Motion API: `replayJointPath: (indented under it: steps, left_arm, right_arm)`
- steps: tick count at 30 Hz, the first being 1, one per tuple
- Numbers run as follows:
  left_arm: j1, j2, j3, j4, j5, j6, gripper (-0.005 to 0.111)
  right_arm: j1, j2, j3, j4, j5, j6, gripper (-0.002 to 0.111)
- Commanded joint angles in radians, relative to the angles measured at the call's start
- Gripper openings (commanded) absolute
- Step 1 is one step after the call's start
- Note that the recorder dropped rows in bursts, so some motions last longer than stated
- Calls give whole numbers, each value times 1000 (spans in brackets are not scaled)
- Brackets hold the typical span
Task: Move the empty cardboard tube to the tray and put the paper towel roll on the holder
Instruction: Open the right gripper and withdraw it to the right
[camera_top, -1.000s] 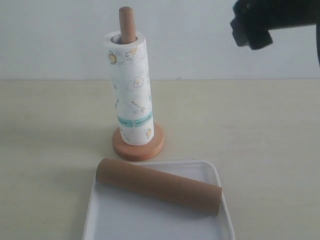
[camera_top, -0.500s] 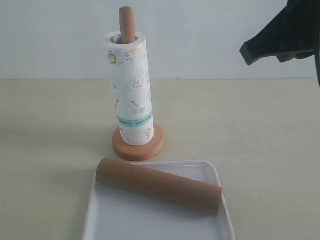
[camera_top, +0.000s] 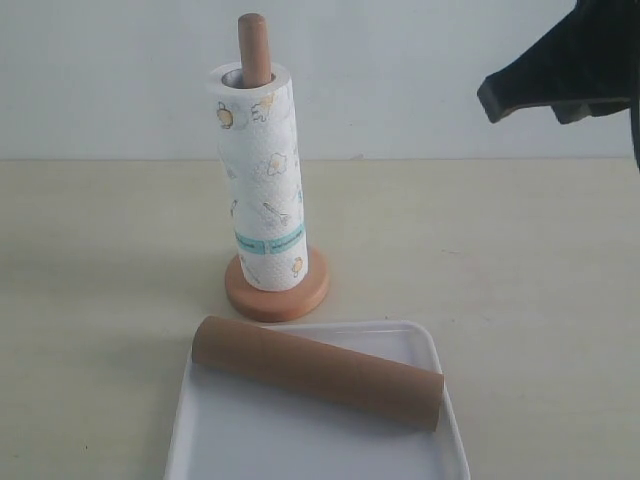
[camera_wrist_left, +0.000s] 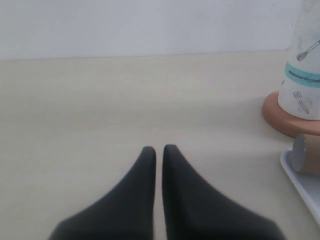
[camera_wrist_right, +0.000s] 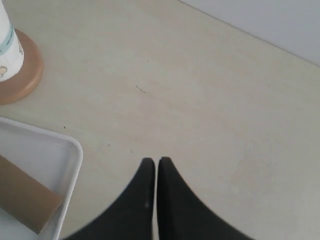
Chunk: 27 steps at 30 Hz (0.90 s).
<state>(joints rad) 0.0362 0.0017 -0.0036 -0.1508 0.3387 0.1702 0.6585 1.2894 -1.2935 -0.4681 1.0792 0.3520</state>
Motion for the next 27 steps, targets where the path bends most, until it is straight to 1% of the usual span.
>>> replayJointPath:
  steps: [1, 2, 3, 7, 9, 10, 11, 12, 15, 16, 19, 21, 23, 27]
  left_arm:
    - [3, -2, 4, 1, -2, 6, 4]
    - [3, -2, 4, 1, -2, 6, 4]
    - [3, -2, 4, 1, -2, 6, 4]
    - [3, -2, 4, 1, -2, 6, 4]
    - [3, -2, 4, 1, -2, 6, 4]
    - [3, -2, 4, 1, -2, 6, 4]
    - [3, -2, 4, 1, -2, 6, 4]
    - [3, -2, 4, 1, -2, 6, 4]
    - [3, -2, 4, 1, -2, 6, 4]
    - [3, -2, 4, 1, -2, 6, 4]
    - [3, -2, 4, 1, -2, 6, 4]
    - [3, -2, 4, 1, -2, 6, 4]
    - [3, -2, 4, 1, -2, 6, 4]
    - [3, -2, 4, 1, -2, 6, 4]
  right_arm:
    - [2, 11, -2, -4, 1, 146, 1]
    - [2, 11, -2, 1, 1, 177, 1]
    - [2, 11, 15, 7, -22, 251, 1]
    - [2, 11, 118, 13, -156, 297, 1]
    - [2, 20, 301, 13, -375, 297, 1]
    - [2, 28, 340, 13, -433, 297, 1]
    - [2, 39, 435, 13, -559, 297, 1]
    - [2, 47, 472, 11, -618, 297, 1]
    - [2, 69, 650, -33, -877, 288, 1]
    - [2, 71, 693, -37, -925, 286, 1]
    - [2, 59, 776, -37, -994, 286, 1]
    - [2, 46, 784, -35, -996, 286, 1]
    - [2, -2, 784, -35, -1022, 290, 1]
    - [2, -167, 784, -35, -1085, 302, 1]
